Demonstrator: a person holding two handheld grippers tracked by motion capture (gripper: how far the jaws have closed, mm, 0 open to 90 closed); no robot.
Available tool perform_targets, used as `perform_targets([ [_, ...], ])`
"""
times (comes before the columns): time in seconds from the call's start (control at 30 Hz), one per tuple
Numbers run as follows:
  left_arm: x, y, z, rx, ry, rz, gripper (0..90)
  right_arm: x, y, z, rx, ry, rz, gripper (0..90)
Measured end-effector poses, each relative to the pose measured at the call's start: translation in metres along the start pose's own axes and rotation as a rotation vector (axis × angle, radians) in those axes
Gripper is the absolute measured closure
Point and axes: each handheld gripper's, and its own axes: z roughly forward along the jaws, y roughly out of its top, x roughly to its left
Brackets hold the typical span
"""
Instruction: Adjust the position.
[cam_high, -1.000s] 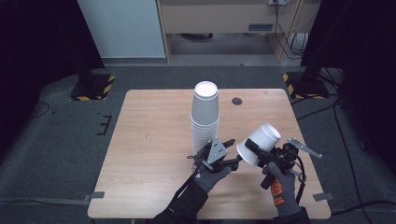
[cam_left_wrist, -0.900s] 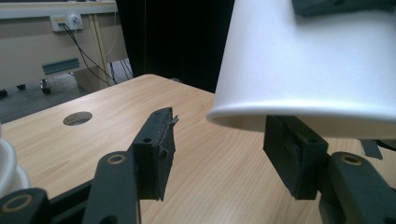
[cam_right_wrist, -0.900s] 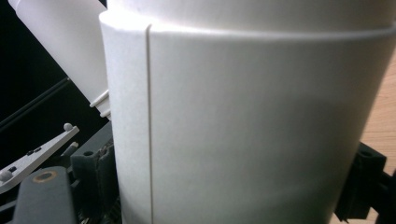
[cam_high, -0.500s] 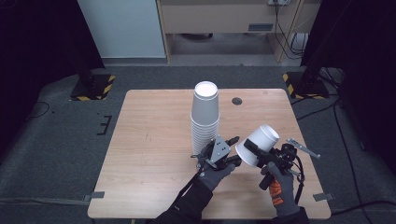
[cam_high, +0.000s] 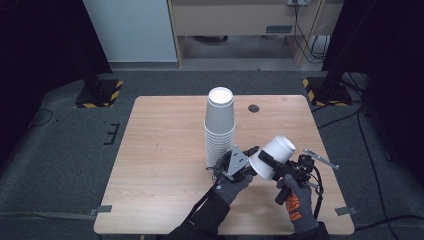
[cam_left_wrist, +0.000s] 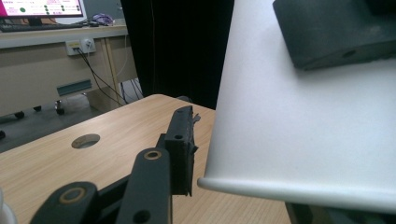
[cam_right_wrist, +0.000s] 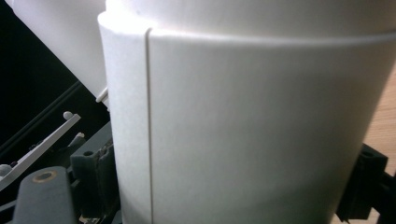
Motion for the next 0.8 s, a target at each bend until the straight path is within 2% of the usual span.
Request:
perform_targets([
  [0.27,0.001,-0.001,-0.002,0.003,0.002,0.021,73.2,-0.002,0.0,0.0,0.005,0.005,0.003,15.0],
  [0.37,0.001,-0.003,-0.003,0.007,-0.011,0.023,77.4,-0.004,0.0,0.001,0.004,0.005,0.007,14.8],
  [0.6,0.001,-0.004,-0.005,0.011,-0.035,0.03,82.0,-0.009,0.001,-0.001,-0.008,-0.003,0.011,12.9],
  [0.67,0.001,-0.003,-0.006,0.012,-0.035,0.031,82.4,-0.01,0.001,-0.001,-0.007,0.005,0.022,12.7],
  [0.8,0.001,-0.004,-0.008,0.014,-0.035,0.027,83.1,-0.011,0.002,-0.001,-0.006,0.003,0.014,11.7],
])
